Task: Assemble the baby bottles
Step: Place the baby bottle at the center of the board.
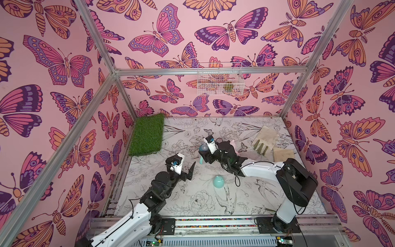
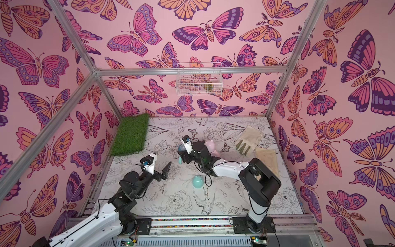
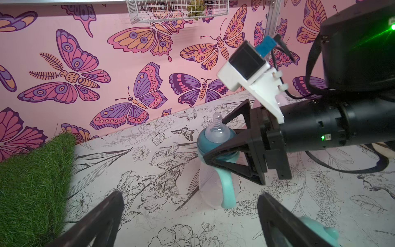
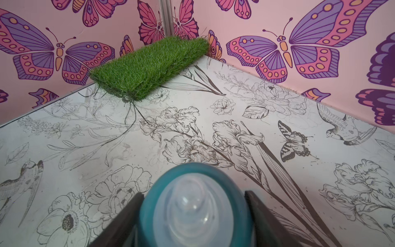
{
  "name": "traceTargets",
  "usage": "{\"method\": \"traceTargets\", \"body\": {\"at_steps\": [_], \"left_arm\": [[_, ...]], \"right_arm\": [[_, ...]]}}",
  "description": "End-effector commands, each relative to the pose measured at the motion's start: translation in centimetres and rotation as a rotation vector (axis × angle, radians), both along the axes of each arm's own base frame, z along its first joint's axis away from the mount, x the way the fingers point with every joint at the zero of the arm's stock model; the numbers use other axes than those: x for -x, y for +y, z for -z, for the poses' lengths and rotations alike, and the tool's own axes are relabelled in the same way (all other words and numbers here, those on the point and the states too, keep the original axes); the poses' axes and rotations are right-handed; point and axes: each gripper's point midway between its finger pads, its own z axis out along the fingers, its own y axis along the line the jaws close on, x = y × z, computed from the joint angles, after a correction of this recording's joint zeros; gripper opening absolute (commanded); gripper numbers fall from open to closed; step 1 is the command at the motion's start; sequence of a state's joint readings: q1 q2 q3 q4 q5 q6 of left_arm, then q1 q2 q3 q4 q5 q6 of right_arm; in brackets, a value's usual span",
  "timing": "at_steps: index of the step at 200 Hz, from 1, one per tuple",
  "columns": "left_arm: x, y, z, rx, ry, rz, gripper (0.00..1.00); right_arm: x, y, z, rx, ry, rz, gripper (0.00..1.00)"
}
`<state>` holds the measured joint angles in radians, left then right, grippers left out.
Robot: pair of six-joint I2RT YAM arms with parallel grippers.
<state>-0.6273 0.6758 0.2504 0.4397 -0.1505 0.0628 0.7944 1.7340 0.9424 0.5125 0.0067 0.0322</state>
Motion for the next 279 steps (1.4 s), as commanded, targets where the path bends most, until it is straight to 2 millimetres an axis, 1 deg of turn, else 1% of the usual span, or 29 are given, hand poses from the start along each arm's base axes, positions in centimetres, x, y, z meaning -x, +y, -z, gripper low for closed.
{"method": "traceTargets", "body": {"at_steps": [1,23,36,43,51,59,85,100,118,179,191,224,239,251,253,256,279], "left_arm": [[-0.1,0.4,0.7,-0.008,0.01,-0.014,0.99],[-0.1,0.3,0.7,-0.008,0.01,-0.012,0.99],[-0.1,0.3,0.7,-0.008,0.01,-0.011,0.99],[-0.1,0.3,0.8,-0.01,0.01,-0.011,0.99],[-0.1,0.3,0.8,-0.01,0.011,-0.011,0.99],[-0.1,0.2,0.8,-0.014,0.011,-0.006,1.0],[0.0,0.1,0.9,-0.019,0.013,-0.001,1.0],[-0.1,0.1,1.0,-0.02,0.016,-0.001,1.0],[-0.1,0.1,1.1,-0.023,0.017,0.0,1.0],[-0.1,0.0,1.2,-0.024,0.023,0.007,1.0],[-0.1,0.0,1.2,-0.026,0.023,0.007,1.0],[-0.2,-0.1,1.3,-0.028,0.028,0.008,1.0],[-0.1,-0.1,1.4,-0.029,0.029,0.01,1.0],[-0.2,-0.1,1.4,-0.028,0.03,0.009,1.0],[-0.2,-0.1,1.4,-0.028,0.029,0.009,1.0],[-0.2,-0.1,1.3,-0.028,0.028,0.008,1.0],[-0.3,0.0,1.5,-0.031,0.033,0.002,1.0]], "right_arm": [[0.0,0.1,-0.5,-0.014,-0.036,0.009,0.03],[0.2,-0.2,-0.2,-0.001,-0.028,0.011,0.06],[0.2,-0.4,0.0,0.005,-0.024,0.014,0.09],[0.3,-0.5,0.1,0.008,-0.021,0.014,0.13],[0.5,-0.6,0.2,0.011,-0.017,0.012,0.22],[0.6,-0.7,0.3,0.012,-0.009,0.012,0.27],[1.0,-1.3,0.3,0.002,-0.006,0.023,0.42],[1.3,-1.6,0.3,0.006,-0.003,0.026,0.52],[1.7,-1.9,0.2,0.013,-0.003,0.024,0.59],[2.3,-2.5,0.2,0.055,0.009,0.034,0.72],[2.4,-2.6,0.3,0.064,0.014,0.036,0.77],[2.7,-2.8,0.2,0.077,0.012,0.039,0.84],[2.7,-3.1,0.0,0.083,0.01,0.044,0.87],[2.8,-3.2,0.3,0.098,0.015,0.047,0.88],[2.9,-3.3,-0.7,0.083,0.002,0.049,0.89],[2.9,-3.4,-1.1,0.081,-0.004,0.051,0.89],[3.4,-3.9,-2.1,0.103,-0.004,0.065,0.9]]}}
